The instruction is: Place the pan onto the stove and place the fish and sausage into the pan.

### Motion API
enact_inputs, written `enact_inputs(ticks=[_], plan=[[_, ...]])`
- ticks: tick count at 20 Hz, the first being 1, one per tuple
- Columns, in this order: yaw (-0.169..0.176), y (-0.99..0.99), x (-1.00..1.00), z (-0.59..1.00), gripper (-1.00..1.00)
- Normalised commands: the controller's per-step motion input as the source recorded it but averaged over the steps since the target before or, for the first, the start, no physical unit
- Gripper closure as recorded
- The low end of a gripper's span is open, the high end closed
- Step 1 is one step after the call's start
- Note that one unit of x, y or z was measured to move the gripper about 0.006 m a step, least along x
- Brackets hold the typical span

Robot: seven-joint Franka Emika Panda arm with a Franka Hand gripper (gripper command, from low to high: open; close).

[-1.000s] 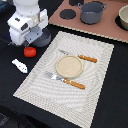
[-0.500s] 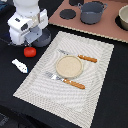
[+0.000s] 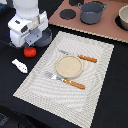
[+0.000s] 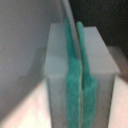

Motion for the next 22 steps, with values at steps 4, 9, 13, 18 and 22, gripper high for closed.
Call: enact_inputs(ticks=[4, 9, 13, 18, 22], plan=[[0.007, -0.05, -0.07, 0.55, 1.0], [-0.002, 0.05, 0.02, 1.0, 1.0], [0.02, 0.16, 0.0, 0.89, 1.0], [0.036, 0.3, 0.09, 0.58, 1.0], [0.032, 0.51, 0.47, 0.38, 1.0]])
